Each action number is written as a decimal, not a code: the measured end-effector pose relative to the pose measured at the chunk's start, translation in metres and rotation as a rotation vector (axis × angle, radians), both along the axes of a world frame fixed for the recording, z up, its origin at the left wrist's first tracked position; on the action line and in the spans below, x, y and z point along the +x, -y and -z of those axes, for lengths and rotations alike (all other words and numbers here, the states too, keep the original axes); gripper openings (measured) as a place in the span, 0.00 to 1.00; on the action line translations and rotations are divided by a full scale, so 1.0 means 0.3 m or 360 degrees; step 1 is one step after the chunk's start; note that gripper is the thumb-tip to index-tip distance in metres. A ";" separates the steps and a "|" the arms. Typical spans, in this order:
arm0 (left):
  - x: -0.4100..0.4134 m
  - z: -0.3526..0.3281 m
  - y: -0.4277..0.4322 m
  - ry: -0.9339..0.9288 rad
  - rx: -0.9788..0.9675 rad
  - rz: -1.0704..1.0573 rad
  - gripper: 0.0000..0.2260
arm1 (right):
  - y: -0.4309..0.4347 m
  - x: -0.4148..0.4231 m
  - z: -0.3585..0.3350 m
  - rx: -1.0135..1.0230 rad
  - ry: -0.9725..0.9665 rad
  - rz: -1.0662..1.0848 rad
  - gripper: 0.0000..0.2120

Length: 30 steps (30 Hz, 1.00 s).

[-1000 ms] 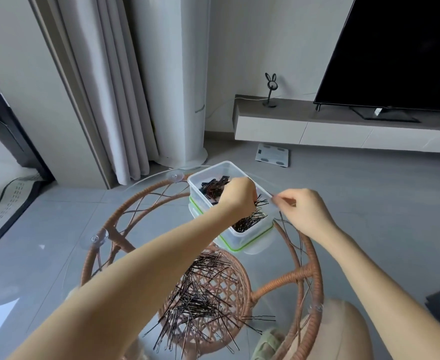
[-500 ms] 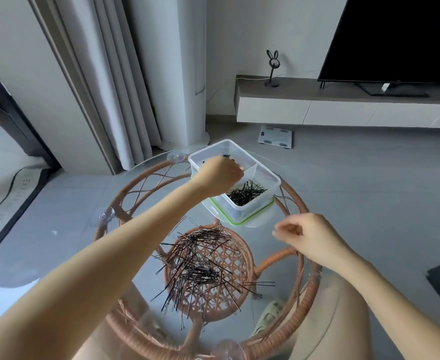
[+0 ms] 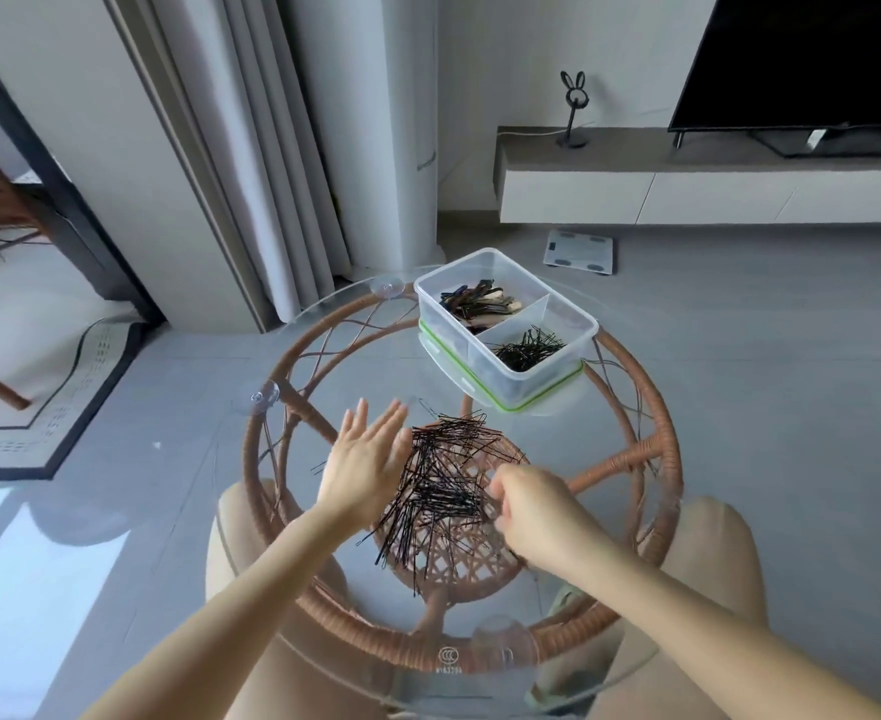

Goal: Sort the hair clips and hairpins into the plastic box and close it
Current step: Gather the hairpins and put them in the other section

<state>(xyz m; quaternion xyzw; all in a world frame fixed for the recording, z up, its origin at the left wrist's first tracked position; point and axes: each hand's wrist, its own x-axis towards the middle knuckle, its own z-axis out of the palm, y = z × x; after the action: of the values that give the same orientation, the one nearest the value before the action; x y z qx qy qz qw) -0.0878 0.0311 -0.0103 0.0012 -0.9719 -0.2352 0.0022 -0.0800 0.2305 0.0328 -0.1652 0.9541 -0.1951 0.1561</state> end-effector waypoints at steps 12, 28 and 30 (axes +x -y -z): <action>-0.070 -0.023 -0.014 0.0040 0.0023 -0.0071 0.24 | 0.076 -0.136 0.021 0.0002 -0.0379 0.0462 0.14; 0.013 -0.047 -0.023 0.0212 0.0801 0.0440 0.15 | -0.004 -0.124 0.045 -0.0261 -0.0398 -0.0072 0.17; 0.035 -0.077 -0.014 0.0289 0.0896 0.0349 0.14 | 0.019 -0.122 0.048 -0.0253 -0.0381 -0.0178 0.17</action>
<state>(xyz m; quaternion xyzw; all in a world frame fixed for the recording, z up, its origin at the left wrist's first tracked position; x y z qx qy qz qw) -0.0773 0.0354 0.0128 -0.0820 -0.8592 -0.4929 -0.1102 -0.1167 0.2248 0.0182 -0.2519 0.9368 -0.2399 0.0383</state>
